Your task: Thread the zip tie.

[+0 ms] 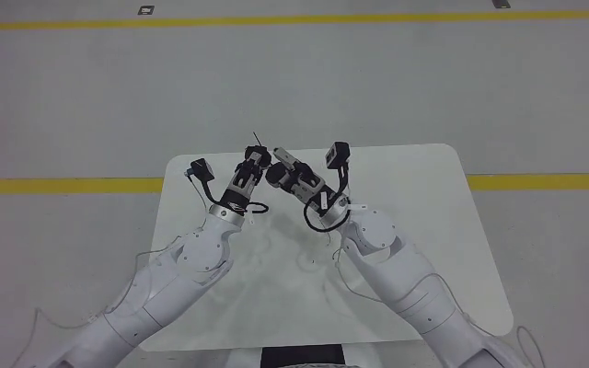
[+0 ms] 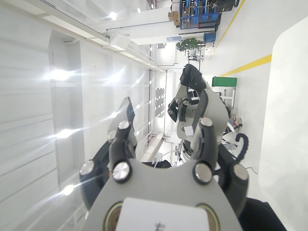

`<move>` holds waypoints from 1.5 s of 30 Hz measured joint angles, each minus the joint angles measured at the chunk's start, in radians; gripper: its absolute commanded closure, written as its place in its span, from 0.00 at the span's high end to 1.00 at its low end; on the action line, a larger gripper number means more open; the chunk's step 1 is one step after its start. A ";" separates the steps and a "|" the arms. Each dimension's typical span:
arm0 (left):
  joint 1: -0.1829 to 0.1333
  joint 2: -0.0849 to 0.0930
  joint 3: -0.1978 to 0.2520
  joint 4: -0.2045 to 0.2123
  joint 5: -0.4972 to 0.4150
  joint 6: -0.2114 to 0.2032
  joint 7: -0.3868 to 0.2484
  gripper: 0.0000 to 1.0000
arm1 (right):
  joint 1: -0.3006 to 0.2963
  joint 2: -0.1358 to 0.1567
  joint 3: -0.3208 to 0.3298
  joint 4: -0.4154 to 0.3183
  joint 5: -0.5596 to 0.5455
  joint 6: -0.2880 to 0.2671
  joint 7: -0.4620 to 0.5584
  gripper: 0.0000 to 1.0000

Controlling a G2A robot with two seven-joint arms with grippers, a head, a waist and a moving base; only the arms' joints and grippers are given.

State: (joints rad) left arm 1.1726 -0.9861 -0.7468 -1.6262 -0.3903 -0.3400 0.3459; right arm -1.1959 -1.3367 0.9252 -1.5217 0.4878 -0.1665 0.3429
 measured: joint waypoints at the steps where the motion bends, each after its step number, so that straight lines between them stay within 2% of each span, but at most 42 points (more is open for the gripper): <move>1: 0.000 0.000 0.000 0.000 0.000 0.000 0.000 0.00 | 0.000 -0.001 0.000 0.001 -0.002 0.001 0.000 0.36; 21: 0.000 0.000 0.000 0.000 0.000 0.000 0.000 0.00 | 0.010 -0.018 0.000 0.023 -0.055 0.042 -0.002 0.20; 23: 0.000 0.000 0.000 0.000 0.000 0.000 0.000 0.00 | 0.009 -0.019 0.001 0.024 -0.058 0.045 -0.002 0.14; 37: 0.000 0.000 0.000 0.000 0.000 0.000 0.000 0.00 | 0.000 -0.025 0.017 0.022 -0.086 0.062 -0.002 0.16; 45: 0.000 0.000 0.000 0.000 0.000 0.000 0.000 0.00 | -0.001 -0.030 0.022 0.028 -0.096 0.064 -0.005 0.06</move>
State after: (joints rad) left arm 1.1726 -0.9861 -0.7468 -1.6262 -0.3903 -0.3400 0.3459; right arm -1.1965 -1.3669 0.9473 -1.4933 0.3920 -0.1020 0.3378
